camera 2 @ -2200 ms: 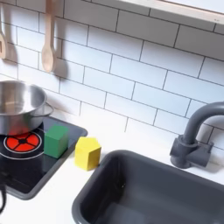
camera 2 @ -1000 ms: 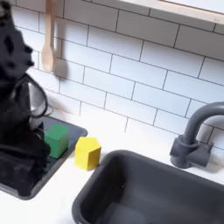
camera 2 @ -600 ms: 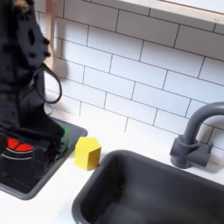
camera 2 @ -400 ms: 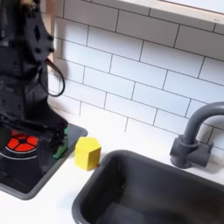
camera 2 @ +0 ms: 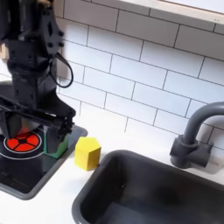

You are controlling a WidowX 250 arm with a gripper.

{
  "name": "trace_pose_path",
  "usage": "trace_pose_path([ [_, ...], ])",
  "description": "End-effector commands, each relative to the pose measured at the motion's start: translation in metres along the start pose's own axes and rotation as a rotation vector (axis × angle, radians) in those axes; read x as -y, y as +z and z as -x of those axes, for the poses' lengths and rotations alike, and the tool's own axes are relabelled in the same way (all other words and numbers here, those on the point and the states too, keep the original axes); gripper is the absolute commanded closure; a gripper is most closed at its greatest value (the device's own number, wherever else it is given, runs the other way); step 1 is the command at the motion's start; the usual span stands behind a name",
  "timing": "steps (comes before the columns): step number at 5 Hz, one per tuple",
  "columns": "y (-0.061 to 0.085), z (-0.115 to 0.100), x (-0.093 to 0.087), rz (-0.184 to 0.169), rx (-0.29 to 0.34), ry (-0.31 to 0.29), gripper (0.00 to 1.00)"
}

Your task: Reach green block

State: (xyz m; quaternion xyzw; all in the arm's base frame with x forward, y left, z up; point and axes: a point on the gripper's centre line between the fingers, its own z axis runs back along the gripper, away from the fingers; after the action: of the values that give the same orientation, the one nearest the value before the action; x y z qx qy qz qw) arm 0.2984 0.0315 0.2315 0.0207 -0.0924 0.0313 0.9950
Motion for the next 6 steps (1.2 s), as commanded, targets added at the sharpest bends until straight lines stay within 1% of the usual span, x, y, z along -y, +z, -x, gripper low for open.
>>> trace_pose_path([
  [1, -0.008, -0.023, -0.003, -0.01, 0.003, 0.019, 0.0],
  [2, -0.012, -0.031, -0.007, -0.017, -0.001, 0.035, 0.0],
  [3, -0.016, -0.041, -0.013, -0.032, 0.002, 0.054, 0.0],
  [4, -0.02, -0.048, -0.014, -0.028, 0.002, 0.052, 0.0],
  [5, -0.026, -0.051, -0.019, -0.036, -0.012, 0.059, 0.0],
  [6, -0.033, -0.052, -0.018, -0.04, -0.024, 0.051, 0.0],
])
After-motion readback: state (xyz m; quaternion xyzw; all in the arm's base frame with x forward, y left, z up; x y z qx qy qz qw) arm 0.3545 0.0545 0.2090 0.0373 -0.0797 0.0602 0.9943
